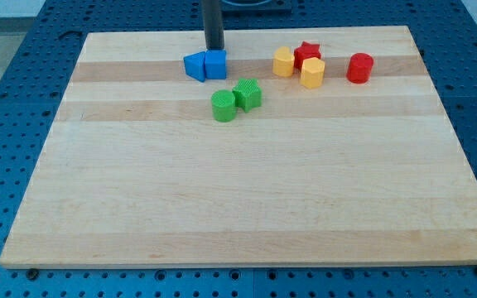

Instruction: Push the blue triangle towards the green circle

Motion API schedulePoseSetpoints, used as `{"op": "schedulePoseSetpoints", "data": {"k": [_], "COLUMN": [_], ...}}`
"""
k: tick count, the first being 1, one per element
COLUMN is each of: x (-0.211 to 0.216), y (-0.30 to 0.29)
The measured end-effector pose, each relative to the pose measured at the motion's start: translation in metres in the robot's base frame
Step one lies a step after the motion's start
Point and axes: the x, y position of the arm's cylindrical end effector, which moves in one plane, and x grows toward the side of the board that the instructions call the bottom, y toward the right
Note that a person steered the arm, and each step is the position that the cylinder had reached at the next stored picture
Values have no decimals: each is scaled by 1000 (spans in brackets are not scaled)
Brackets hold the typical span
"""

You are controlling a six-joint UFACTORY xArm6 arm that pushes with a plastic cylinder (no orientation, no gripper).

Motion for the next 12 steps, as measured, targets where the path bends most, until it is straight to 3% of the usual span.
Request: {"op": "schedulePoseSetpoints", "data": {"k": [2, 4, 7, 10, 12], "x": [67, 3, 77, 83, 83], "y": [1, -5, -41, -41, -90]}}
